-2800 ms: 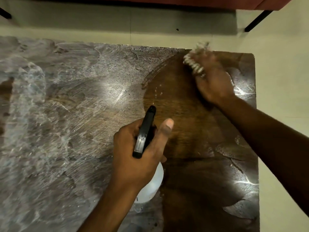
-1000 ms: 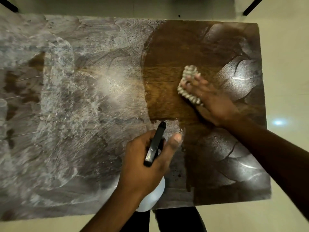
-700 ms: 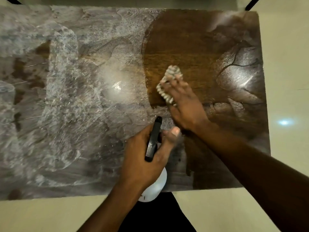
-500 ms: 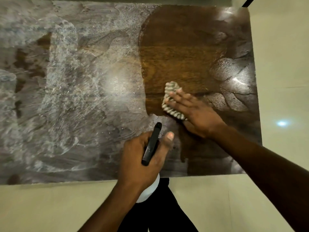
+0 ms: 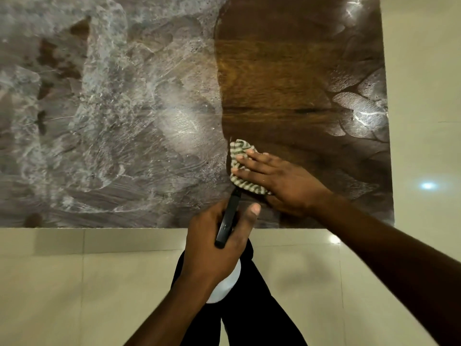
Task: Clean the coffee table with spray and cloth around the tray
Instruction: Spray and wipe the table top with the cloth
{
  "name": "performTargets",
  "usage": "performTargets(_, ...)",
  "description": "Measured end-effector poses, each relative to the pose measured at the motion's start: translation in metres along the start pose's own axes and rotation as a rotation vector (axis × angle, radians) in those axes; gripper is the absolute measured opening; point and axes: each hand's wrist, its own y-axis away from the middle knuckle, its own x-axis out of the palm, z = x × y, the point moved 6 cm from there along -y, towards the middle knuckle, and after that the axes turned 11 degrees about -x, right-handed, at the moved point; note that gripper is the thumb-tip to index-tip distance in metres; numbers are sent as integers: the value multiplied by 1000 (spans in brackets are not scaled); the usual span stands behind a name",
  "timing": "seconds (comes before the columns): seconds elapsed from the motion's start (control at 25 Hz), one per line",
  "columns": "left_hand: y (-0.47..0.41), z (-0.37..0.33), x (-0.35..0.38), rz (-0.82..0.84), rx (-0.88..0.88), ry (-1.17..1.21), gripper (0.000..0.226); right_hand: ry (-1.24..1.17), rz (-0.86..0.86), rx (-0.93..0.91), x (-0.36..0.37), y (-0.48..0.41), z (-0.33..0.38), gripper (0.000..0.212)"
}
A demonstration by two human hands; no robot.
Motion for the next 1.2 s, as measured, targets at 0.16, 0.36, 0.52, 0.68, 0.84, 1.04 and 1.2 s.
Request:
performTargets(0.16,6,10,-5,5,-32,-10,60,-123,-375,539,-18,73,-54,73)
performTargets(0.36,18,30,-2,66,-50,-14,35,-284,-612,893,-2,30,-12,69)
performTargets(0.52,31,43,-2,113,-39,64,28,-143,-166,181,53,-7,93,74)
performTargets(0.68,41,55,-11,123,-51,37,51,-66,-202,170,57,61,84,80)
performTargets(0.84,40,60,-23,180,-52,47,50,-178,-654,842,47,110,57,62)
performTargets(1.04,40,64,-29,178,8,-18,42,-233,-559,671,66,22,123,70)
performTargets(1.2,37,74,-47,116,2,-25,50,-181,-253,231,65,12,140,83)
